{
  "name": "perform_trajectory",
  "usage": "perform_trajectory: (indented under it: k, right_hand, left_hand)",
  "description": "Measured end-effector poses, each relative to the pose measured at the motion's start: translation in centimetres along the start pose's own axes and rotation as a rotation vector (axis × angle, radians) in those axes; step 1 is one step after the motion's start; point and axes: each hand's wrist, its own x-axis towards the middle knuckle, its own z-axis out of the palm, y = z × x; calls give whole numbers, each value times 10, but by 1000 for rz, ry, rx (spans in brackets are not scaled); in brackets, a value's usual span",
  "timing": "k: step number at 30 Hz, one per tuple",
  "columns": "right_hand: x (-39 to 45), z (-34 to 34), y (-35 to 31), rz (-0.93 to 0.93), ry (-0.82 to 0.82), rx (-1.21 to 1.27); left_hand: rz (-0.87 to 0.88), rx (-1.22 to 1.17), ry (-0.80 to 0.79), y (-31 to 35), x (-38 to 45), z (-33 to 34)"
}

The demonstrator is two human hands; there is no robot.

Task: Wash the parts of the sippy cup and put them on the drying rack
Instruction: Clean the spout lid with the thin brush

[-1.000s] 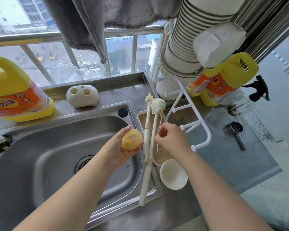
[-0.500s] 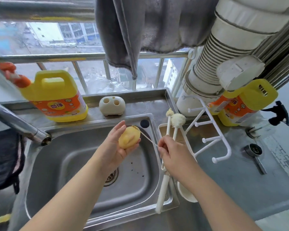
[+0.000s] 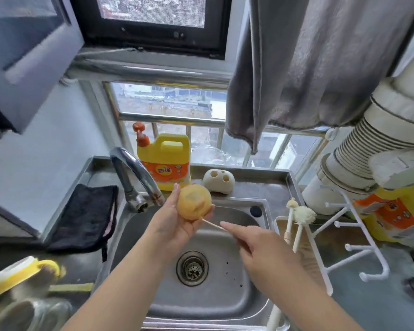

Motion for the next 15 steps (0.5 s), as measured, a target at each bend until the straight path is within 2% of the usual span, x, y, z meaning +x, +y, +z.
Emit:
perform_trajectory:
  k: [5, 10, 15]
  right_hand:
    - [11, 7, -16, -20, 42, -39]
    - [11, 10, -24, -25, 36, 23]
    - [4, 13, -23, -30, 117, 167]
  left_hand:
    - [64, 108, -22, 5, -15, -5]
    - [181, 263, -65, 7, -26, -6]
    - [209, 199, -98, 10, -30, -6]
